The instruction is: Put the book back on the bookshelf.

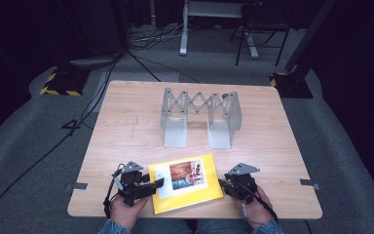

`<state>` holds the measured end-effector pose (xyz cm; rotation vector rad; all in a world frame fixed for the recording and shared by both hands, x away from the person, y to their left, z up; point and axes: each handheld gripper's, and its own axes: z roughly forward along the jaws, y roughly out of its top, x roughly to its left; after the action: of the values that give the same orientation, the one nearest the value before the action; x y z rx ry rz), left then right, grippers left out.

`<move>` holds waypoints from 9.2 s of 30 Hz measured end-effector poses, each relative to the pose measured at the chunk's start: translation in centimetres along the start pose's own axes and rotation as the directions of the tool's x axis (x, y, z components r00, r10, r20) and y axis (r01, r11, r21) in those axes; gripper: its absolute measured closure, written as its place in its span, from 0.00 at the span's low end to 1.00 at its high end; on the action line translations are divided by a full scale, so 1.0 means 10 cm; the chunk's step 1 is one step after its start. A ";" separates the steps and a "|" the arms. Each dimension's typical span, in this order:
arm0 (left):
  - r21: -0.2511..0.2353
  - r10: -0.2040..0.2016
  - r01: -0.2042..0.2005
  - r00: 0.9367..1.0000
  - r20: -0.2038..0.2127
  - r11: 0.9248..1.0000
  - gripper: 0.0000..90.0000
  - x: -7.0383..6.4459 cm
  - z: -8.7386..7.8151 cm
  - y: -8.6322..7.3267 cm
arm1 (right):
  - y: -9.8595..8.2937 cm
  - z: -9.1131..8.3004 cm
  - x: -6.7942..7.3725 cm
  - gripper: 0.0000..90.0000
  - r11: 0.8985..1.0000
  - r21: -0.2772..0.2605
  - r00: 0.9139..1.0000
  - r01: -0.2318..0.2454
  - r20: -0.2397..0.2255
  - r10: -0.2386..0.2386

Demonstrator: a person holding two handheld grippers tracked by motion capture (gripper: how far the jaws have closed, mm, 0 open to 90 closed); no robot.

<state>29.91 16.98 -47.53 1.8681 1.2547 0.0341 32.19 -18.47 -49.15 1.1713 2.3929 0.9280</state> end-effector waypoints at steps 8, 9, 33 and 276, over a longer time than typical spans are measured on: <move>0.052 -0.015 0.013 0.998 0.053 0.999 0.58 0.00 0.10 -0.01 | -0.02 0.01 0.00 0.71 1.000 -0.022 1.000 -0.003 0.005 0.003; 0.052 -0.039 0.034 0.996 0.080 0.998 0.59 0.03 0.11 -0.01 | -0.03 0.01 0.00 0.71 1.000 -0.026 1.000 -0.004 0.006 0.004; -0.146 0.086 -0.071 0.992 0.096 0.987 0.83 -0.13 -0.28 0.17 | -0.13 -0.09 -0.05 0.53 0.988 -0.059 0.985 0.146 0.103 -0.139; -0.034 0.038 -0.048 0.964 -0.264 0.998 0.56 0.92 0.17 0.37 | 1.26 -0.06 -0.50 0.83 0.874 -0.484 0.977 -0.038 0.167 0.135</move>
<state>37.92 22.50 -49.98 1.9010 1.3801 0.3390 42.23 -16.97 -40.18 1.1152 1.8171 1.2766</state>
